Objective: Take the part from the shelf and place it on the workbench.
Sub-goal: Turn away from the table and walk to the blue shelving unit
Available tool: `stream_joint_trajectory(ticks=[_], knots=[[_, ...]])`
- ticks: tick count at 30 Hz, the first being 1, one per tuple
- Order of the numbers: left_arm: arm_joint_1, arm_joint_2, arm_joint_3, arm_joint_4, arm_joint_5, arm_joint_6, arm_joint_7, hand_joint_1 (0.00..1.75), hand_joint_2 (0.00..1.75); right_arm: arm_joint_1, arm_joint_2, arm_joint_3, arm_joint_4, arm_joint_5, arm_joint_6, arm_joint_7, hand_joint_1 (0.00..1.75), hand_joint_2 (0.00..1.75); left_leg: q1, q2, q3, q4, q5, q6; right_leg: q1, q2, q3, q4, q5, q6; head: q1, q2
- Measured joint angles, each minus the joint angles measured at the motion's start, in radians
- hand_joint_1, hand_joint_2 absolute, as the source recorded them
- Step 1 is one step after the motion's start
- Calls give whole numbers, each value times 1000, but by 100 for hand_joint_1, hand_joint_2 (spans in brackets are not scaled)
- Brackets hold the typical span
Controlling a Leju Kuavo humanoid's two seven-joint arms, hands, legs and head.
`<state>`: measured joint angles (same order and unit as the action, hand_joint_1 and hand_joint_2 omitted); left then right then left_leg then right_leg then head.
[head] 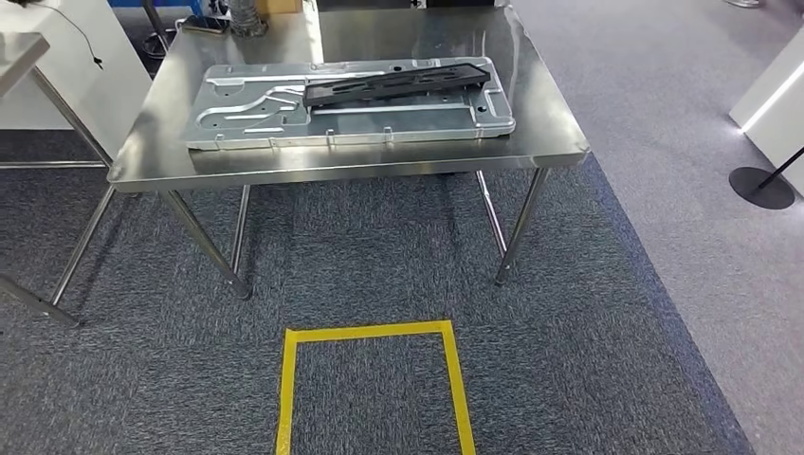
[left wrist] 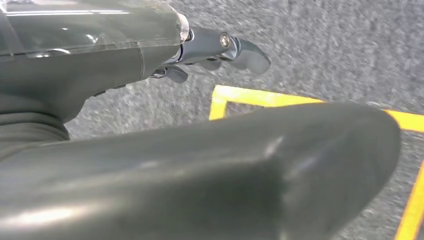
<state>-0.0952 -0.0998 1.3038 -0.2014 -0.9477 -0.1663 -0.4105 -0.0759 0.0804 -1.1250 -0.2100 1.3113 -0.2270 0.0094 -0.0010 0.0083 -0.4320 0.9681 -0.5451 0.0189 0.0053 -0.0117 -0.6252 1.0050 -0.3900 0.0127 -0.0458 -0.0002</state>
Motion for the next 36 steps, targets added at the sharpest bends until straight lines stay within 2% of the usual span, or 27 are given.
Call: stream_joint_trajectory(ticks=[1, 2, 5, 6, 7, 8, 9, 10, 11, 13, 14, 15, 17, 18, 19, 21, 22, 23, 24, 25, 26, 28, 29, 31, 33, 34, 36], knots=[[2, 0, 0, 0, 0, 2, 1, 0, 0, 1, 0, 0, 0, 1, 1, 0, 0, 0, 1, 2, -11, -1, 13, 8, -2, 2, -8, 5, -8, 6, 0, 0], [3, 0, 0, 0, 0, 3, 2, 0, 0, 2, 0, 1, 0, 2, 3, -1, 0, 0, 2, 5, -25, -2, 27, 16, -4, 4, -19, 23, -36, 11, 0, 0], [4, 0, 1, 0, 0, 7, 4, 0, 0, 6, 1, 1, 2, 2, 9, -8, 0, 0, 2, 7, -74, -3, 69, 29, -12, 8, -59, 173, -192, 23, 0, 0], [5, 0, 1, 0, 0, 10, 6, 0, 0, 6, 1, 2, 2, 1, 10, -14, 0, 0, 2, 8, -92, -1, 83, 29, -13, 8, -65, 233, -220, 27, 0, 0], [5, 0, 1, 0, 0, 12, 8, 0, 0, 5, 1, 2, 2, -1, 12, -20, 0, 0, 1, 8, -111, 2, 97, 27, -14, 8, -62, 276, -219, 29, 0, 0], [5, 0, 1, 0, -1, 14, 9, 0, 0, 5, 1, 2, 2, -2, 12, -27, 0, 0, 1, 9, -131, 6, 110, 25, -16, 8, -46, 292, -195, 30, 0, 0], [4, 0, 1, 0, -1, 15, 11, 0, 0, 4, 0, 2, 2, -2, 13, -33, 0, 0, 2, 10, -153, 12, 122, 22, -17, 8, -14, 277, -159, 31, 0, 0], [4, 0, 1, 0, -2, 16, 12, 0, 0, 3, 0, 2, 2, -2, 13, -37, 0, 0, 2, 10, -173, 20, 133, 19, -18, 8, 37, 225, -130, 29, 0, 0], [4, -1, 1, 0, -2, 16, 12, 0, 0, 0, 0, 2, 2, -2, 13, -40, 0, 0, 2, 9, -190, 28, 143, 15, -17, 8, 103, 145, -128, 25, 0, 0], [3, -1, 1, 0, -4, 16, 10, 0, 0, -6, 0, 2, 2, -2, 13, -42, 0, 0, 0, 10, -209, 40, 158, 5, -13, 8, 211, -11, -168, 13, 0, 0], [2, -2, 1, 0, -5, 16, 7, 0, 0, -8, 0, 2, 2, -2, 12, -43, 0, 0, 0, 10, -212, 40, 166, -2, -10, 8, 235, -52, -186, 5, 0, 0], [2, -2, 1, 0, -6, 15, 4, 0, 0, -9, 0, 2, 2, -3, 12, -43, 0, 0, 2, 11, -212, 36, 175, -9, -8, 7, 236, -65, -187, -3, 0, 0], [3, -1, 1, 0, -7, 15, 1, 0, 0, -8, 1, 2, 2, -4, 12, -43, 0, 0, 7, 9, -218, 39, 174, -21, -8, 4, 223, -66, -166, -20, 0, 0], [5, -1, 1, 0, -7, 15, 0, 0, 0, -7, 1, 2, 2, -4, 12, -42, 0, 0, 8, 6, -227, 61, 145, -26, -9, 3, 213, -68, -152, -27, 0, 0], [6, -2, 1, 0, -8, 15, 0, 0, 0, -5, 1, 2, 2, -4, 12, -42, 0, 0, 11, 3, -240, 103, 98, -30, -10, 1, 202, -70, -140, -32, 0, 0], [7, -3, 0, 0, -8, 14, 0, 0, 0, -3, 0, 2, 2, -4, 12, -42, 0, 0, 14, 1, -272, 231, 0, -38, -9, 1, 176, -68, -119, -36, 0, 0], [7, -3, 0, 0, -8, 14, 0, 0, 0, -1, 0, 2, 2, -4, 12, -42, 0, 0, 14, 1, -280, 288, -19, -40, -8, 1, 163, -66, -111, -35, 0, 0], [7, -3, 0, 0, -8, 14, 0, 0, 0, 0, 0, 2, 2, -4, 12, -42, 0, 0, 15, 1, -277, 319, -15, -42, -8, 1, 151, -64, -103, -34, 0, 0], [8, -3, 0, 0, -9, 14, 0, 0, 0, 1, 0, 2, 2, -5, 12, -42, 0, 0, 15, 1, -256, 313, 6, -42, -8, 1, 140, -60, -98, -31, 0, 0], [8, -3, 0, 0, -9, 15, 1, 0, 0, 2, 0, 2, 2, -5, 12, -42, 0, 0, 15, 1, -215, 267, 30, -40, -9, 1, 130, -54, -94, -28, 0, 0], [8, -3, 0, 0, -10, 15, 2, 0, 0, 2, 0, 2, 2, -6, 13, -43, 0, 0, 14, 0, -160, 194, 47, -36, -9, 1, 121, -48, -91, -25, 0, 0], [7, -3, -1, 0, -11, 17, 5, 0, 0, 2, 0, 2, 2, -6, 14, -43, 0, 0, 12, 0, -71, 59, 50, -26, -6, 1, 107, -34, -88, -17, 0, 0], [7, -3, -1, 0, -11, 20, 8, 0, 0, 2, 0, 2, 2, -6, 16, -44, 0, 0, 11, 0, -52, 26, 43, -20, -4, 1, 102, -29, -86, -12, 0, 0], [8, -3, -1, 0, -11, 29, 18, 0, 0, 2, 0, 2, 2, -7, 24, -44, 0, 0, 11, 0, -54, 13, 40, -9, -1, 1, 95, -24, -81, 0, 0, 0], [9, -3, -1, 0, -11, 37, 30, 0, 0, 3, -1, 1, 2, -17, 33, -42, 0, 0, 14, 2, -62, 8, 49, 6, -3, 4, 80, 5, -103, 11, 0, 0], [10, -3, -1, 0, -11, 39, 35, 0, 0, 4, -1, 0, 2, -23, 37, -39, 0, 44, 16, 3, -66, 6, 54, 13, -5, 6, 61, 47, -132, 15, 0, 0], [9, -2, -1, 0, -11, 42, 41, 0, 0, 5, 0, -3, 3, -34, 46, -31, 0, 131, 12, 4, -79, 6, 62, 20, -10, 8, 3, 180, -205, 21, 0, 0]])
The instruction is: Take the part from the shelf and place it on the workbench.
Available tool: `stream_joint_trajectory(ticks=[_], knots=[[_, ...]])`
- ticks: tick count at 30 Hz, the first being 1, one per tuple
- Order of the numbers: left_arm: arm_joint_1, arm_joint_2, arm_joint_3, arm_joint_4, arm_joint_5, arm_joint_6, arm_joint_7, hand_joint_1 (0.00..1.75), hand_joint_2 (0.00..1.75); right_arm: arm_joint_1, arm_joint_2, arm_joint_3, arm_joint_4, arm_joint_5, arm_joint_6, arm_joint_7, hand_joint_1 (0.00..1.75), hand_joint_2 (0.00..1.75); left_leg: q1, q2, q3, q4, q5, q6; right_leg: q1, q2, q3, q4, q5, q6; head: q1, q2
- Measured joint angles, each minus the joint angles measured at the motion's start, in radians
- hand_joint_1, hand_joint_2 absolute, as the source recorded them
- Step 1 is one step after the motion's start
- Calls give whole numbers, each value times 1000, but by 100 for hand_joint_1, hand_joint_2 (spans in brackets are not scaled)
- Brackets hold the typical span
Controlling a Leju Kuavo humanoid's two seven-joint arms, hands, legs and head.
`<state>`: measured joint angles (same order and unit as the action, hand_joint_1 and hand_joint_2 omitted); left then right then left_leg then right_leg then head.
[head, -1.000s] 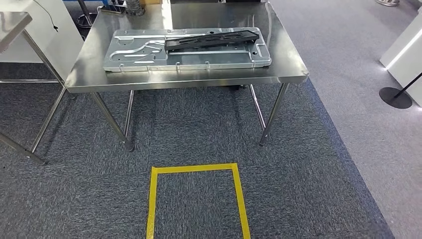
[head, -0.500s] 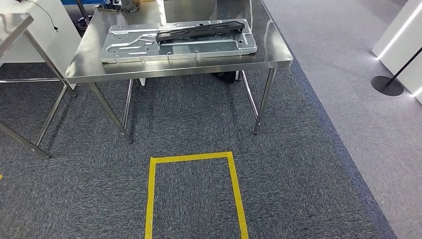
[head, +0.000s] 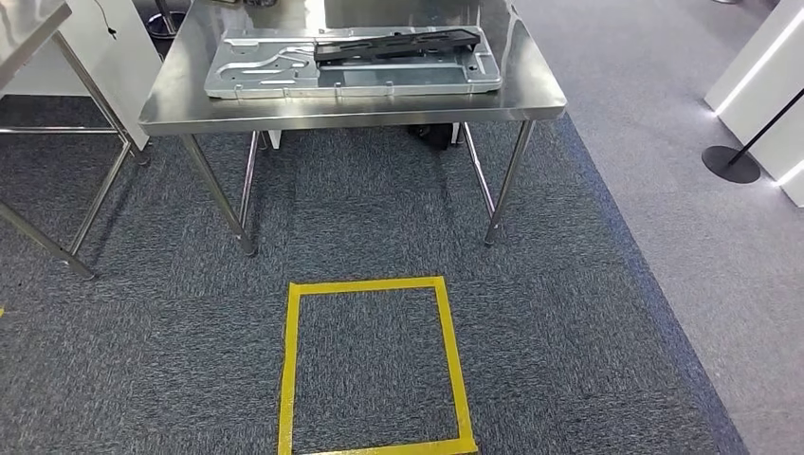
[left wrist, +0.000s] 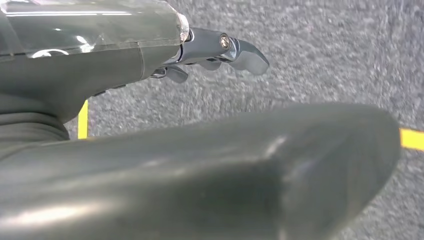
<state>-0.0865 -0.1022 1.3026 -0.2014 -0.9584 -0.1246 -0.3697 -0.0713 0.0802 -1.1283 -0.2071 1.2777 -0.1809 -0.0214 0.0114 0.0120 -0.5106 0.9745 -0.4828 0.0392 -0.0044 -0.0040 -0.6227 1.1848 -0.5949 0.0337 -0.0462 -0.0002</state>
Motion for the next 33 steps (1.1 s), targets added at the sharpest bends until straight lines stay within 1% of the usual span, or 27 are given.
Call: stream_joint_trajectory(ticks=[1, 2, 3, 4, 5, 6, 7, 8, 9, 10, 13, 15, 18, 21, 22, 25, 32, 33], knots=[[0, 0, 0, 0, 0, 1, 2, 0, 0, 1, 0, -2, 0, -3, 4, 4, 0, 175, -2, 0, -6, 2, 3, 1, -2, 0, -25, 59, -24, 2, 0, 0], [0, 1, 0, 0, 0, 3, 4, 0, 0, 1, 0, -4, 1, -6, 9, 6, 0, 175, -3, 0, -12, 5, 5, 2, -3, 0, -35, 90, -30, 4, 0, 0], [0, 1, 1, 0, 1, 5, 7, 0, 0, 2, -1, -6, 1, -8, 14, 8, 0, 175, -4, 0, -17, 9, 7, 2, -5, 0, -27, 83, -19, 7, 0, 0], [0, 1, 1, 0, 1, 7, 10, 0, 44, 1, -2, -7, 0, -10, 18, 12, 0, 131, -4, 0, -21, 14, 7, 2, -9, 0, 0, 38, 8, 12, 0, 0], [-1, 1, 1, 0, 1, 8, 15, 0, 87, 1, -3, -9, 0, -11, 22, 16, 0, 87, -4, -1, -25, 21, 6, 1, -14, 0, 41, -33, 40, 20, 0, 0], [-1, 1, 1, 0, 2, 8, 19, 0, 131, -1, -4, -10, 1, -11, 22, 22, 0, 44, -6, -1, -30, 29, 4, -1, -18, 2, 78, -103, 60, 27, 0, 0], [-3, 1, 1, 0, 4, 8, 23, 0, 175, -2, -5, -12, 1, -11, 21, 27, 0, 0, -8, -2, -34, 37, 1, -4, -21, 4, 105, -155, 76, 25, 0, 0], [-4, 1, 2, 0, 7, 8, 26, 0, 175, -4, -5, -13, 1, -11, 19, 31, 0, 0, -11, -3, -38, 43, -1, -7, -23, 7, 118, -185, 82, 21, 0, 0], [-4, 2, 2, 0, 9, 8, 28, 0, 175, -4, -5, -15, 1, -11, 18, 33, 0, 0, -14, -3, -41, 46, -1, -10, -21, 9, 118, -191, 79, 14, 0, 0], [-5, 2, 3, 0, 11, 8, 30, 0, 175, -4, -5, -16, 1, -11, 18, 35, 0, 44, -14, -3, -42, 47, -1, -12, -19, 10, 115, -191, 84, 7, 0, 0], [-5, -1, 6, 0, 16, 9, 36, 0, 175, -4, -9, -21, 1, -17, 23, 32, 0, 175, -10, -3, -43, 45, 4, -19, -13, 10, 114, -190, 85, 3, 0, 0], [-5, -4, 7, 0, 19, 11, 41, 0, 175, -4, -14, -24, 0, -25, 27, 33, 0, 175, -9, -3, -43, 44, 5, -21, -10, 10, 113, -189, 86, 1, 0, 0], [-4, -6, 5, 0, 24, 13, 48, 0, 175, -4, -20, -30, 0, -37, 30, 41, 0, 175, -8, -4, -43, 43, 7, -23, -8, 10, 113, -189, 86, 0, 0, 0], [3, -5, -26, 0, 50, 15, 59, 0, 44, 1, -25, -11, -3, -82, 35, 46, 0, 175, -7, -4, -43, 43, 7, -24, -8, 10, 113, -189, 86, 0, 0, 0], [6, -5, -44, 0, 63, 17, 64, 0, 0, 4, -27, 3, -4, -101, 37, 46, 0, 131, -7, -4, -43, 43, 7, -24, -8, 10, 113, -189, 86, 0, 0, 0], [16, -3, -99, -2, 108, 22, 79, 0, 0, 14, -30, 49, -10, -160, 41, 46, 0, 0, -6, -4, -43, 43, 7, -24, -9, 10, 113, -189, 86, 0, 0, 0], [41, 7, -240, -18, 217, 36, 116, 0, 0, 36, -39, 169, -27, -305, 59, 45, 0, 0, -6, -4, -44, 43, 7, -24, -10, 10, 113, -189, 86, 0, 0, 0], [43, 8, -250, -20, 225, 37, 118, 0, 0, 37, -39, 179, -28, -315, 60, 45, 0, 0, -6, -4, -44, 43, 7, -24, -10, 10, 113, -189, 87, 0, 0, 0]])
